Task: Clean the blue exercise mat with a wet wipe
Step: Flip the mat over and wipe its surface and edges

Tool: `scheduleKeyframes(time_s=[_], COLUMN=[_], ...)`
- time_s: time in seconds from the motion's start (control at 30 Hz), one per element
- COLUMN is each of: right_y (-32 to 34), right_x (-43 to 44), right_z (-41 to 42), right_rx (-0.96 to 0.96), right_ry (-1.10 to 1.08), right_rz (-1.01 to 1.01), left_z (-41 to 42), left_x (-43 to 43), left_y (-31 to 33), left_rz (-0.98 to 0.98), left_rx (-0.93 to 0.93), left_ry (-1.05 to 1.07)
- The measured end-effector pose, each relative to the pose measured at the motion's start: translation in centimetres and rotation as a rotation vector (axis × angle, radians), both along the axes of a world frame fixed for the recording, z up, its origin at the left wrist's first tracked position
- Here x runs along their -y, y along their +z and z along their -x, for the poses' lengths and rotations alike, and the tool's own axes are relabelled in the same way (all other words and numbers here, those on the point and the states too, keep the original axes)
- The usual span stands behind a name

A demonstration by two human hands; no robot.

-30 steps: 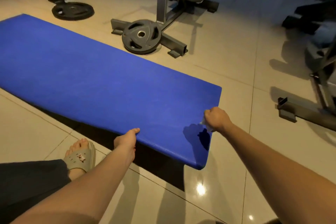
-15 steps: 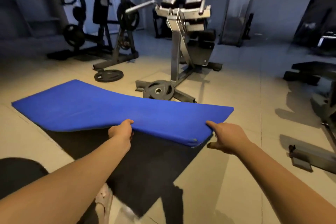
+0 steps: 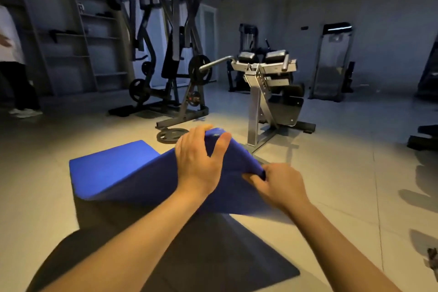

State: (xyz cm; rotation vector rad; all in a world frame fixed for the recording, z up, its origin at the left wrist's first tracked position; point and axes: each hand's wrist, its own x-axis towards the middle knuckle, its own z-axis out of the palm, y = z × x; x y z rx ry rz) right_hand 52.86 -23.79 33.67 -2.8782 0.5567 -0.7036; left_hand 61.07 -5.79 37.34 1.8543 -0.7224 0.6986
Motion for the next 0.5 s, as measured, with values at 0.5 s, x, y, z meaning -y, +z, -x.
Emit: scheduleKeyframes(time_s=[0.5], right_y=[-3.2], right_x=[2.8], right_z=[2.4], right_rx=[-0.203], right_ry=[-0.138], right_rz=[-0.108], left_z=[-5.6], left_x=[3.0], left_y=[5.4], left_rz=[0.184], left_rx=[0.065], left_ry=[0.053])
